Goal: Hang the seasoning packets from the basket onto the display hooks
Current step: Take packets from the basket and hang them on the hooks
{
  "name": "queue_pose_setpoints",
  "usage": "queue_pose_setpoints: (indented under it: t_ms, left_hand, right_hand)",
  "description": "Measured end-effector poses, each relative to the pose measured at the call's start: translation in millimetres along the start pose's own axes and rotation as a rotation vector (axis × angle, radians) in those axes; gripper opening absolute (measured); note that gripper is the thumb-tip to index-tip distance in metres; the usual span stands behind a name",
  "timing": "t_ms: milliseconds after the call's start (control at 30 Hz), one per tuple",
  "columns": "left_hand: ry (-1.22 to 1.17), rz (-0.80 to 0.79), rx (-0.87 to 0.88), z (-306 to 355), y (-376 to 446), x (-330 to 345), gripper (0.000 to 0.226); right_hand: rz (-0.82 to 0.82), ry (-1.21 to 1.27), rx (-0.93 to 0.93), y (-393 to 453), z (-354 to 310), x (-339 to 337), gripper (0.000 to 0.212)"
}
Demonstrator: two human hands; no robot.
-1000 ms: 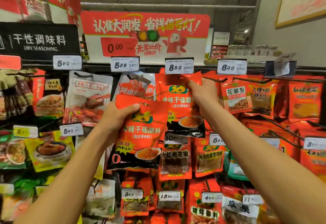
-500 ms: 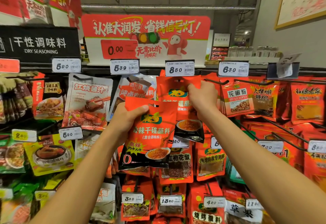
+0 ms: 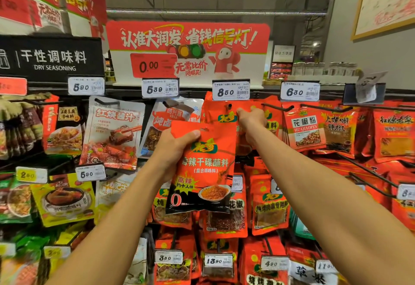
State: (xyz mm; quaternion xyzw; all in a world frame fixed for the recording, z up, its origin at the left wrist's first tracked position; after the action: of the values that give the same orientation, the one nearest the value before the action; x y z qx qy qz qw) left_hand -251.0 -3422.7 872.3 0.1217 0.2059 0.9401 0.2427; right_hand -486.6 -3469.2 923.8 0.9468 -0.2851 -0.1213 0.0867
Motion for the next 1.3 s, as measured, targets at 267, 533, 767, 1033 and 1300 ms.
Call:
queue_pose_setpoints:
  t_ms: [267, 533, 767, 1033, 1300]
  left_hand:
    - [-0.072, 0.003, 0.022, -2.5, 44.1, 38.1, 0.011]
    - [-0.08, 0.112, -0.062, -2.9, 83.0, 51.6, 0.013]
    - [-0.021, 0.182, -0.151, -8.0, 90.6, 50.2, 0.019]
    - [0.073, 0.136, -0.081, -32.7, 64.2, 26.1, 0.015]
    - [0.135, 0.282, -0.165, -52.0, 123.7, 13.1, 0.022]
  right_hand:
    - [-0.15, 0.412, -0.251, -40.9, 10.4, -46.9, 0.021]
    - [-0.267, 0.311, -0.308, -51.5, -5.4, -34.6, 0.016]
    - [-0.135, 0.109, -0.198, -32.4, 5.7, -24.8, 0.037]
    - [-0.347, 0.237, -0.218, -48.0, 46.5, -31.9, 0.012]
    - [-0.122, 0.072, -0.145, 3.8, 39.9, 2.1, 0.019]
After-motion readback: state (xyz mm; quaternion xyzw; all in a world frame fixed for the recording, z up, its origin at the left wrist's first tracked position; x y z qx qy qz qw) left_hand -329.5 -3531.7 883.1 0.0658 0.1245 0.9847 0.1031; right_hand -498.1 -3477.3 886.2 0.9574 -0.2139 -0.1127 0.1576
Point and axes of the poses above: each hand's wrist, its own y-axis towards the middle knuckle, its own x-axis out of the palm, z = x × y, the point moved 3 cm from there along y, towards the middle knuckle, and after that the axes turned 10 degrees about -z, right-handed, at the moved point
